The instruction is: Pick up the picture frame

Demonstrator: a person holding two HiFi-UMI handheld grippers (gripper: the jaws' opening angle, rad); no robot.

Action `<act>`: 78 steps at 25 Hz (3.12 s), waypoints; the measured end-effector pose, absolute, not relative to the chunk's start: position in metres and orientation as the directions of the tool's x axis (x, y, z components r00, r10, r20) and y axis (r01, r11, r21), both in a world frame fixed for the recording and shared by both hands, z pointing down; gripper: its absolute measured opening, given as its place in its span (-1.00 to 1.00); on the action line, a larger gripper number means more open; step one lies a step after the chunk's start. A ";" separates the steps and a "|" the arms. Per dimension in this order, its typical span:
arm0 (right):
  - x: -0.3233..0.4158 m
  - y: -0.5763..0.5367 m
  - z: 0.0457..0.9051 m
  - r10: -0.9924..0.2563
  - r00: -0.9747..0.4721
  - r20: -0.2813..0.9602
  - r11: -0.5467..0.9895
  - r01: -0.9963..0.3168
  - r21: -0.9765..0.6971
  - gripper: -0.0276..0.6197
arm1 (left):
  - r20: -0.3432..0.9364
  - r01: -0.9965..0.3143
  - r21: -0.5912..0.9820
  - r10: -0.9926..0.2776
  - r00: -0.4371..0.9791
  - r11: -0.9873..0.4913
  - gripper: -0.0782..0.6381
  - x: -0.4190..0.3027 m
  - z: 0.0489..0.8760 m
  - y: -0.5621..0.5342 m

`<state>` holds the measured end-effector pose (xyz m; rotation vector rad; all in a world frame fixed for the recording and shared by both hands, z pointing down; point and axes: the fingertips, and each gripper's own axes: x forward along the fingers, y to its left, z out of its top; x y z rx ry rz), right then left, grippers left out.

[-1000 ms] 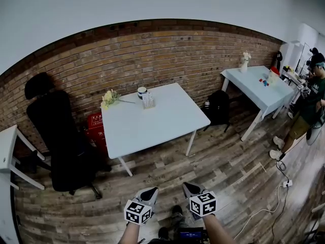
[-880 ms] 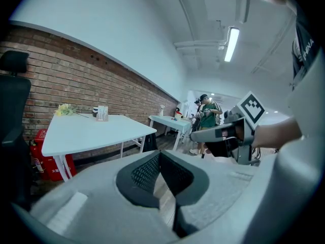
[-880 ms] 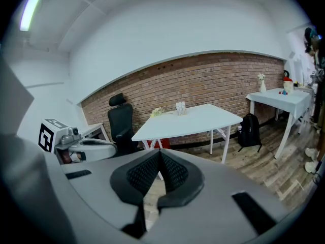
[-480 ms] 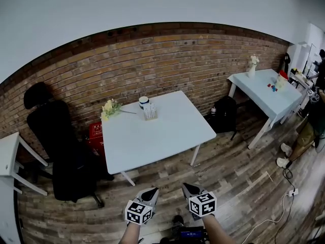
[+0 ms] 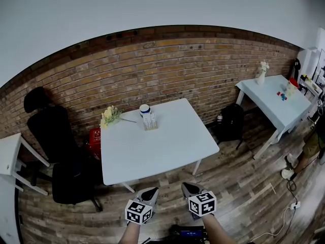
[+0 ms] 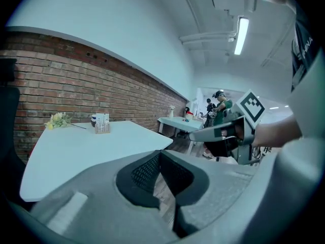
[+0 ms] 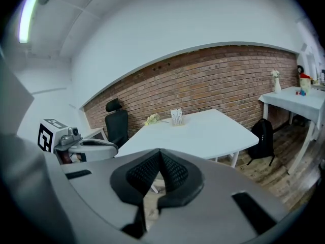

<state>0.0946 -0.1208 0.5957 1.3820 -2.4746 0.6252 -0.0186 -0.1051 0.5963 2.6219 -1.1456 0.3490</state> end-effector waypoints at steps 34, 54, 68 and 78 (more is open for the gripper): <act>0.074 -0.326 0.611 -0.706 -0.542 0.455 0.475 -0.840 -0.263 -0.89 | 0.338 -0.763 0.192 -0.689 0.642 -0.617 -0.75 -0.042 0.611 -0.315; 0.022 -0.460 0.606 -0.691 -0.533 0.488 0.473 -0.844 -0.253 -0.89 | 0.343 -0.754 0.217 -0.674 0.654 -0.620 -0.75 -0.084 0.612 -0.451; 0.031 -0.489 0.591 -0.660 -0.604 0.448 0.558 -0.792 -0.247 -0.89 | 0.334 -0.796 0.163 -0.726 0.601 -0.583 -0.75 -0.070 0.593 -0.468; 0.032 -0.488 0.591 -0.641 -0.630 0.439 0.581 -0.771 -0.259 -0.89 | 0.347 -0.807 0.143 -0.735 0.583 -0.573 -0.75 -0.065 0.591 -0.468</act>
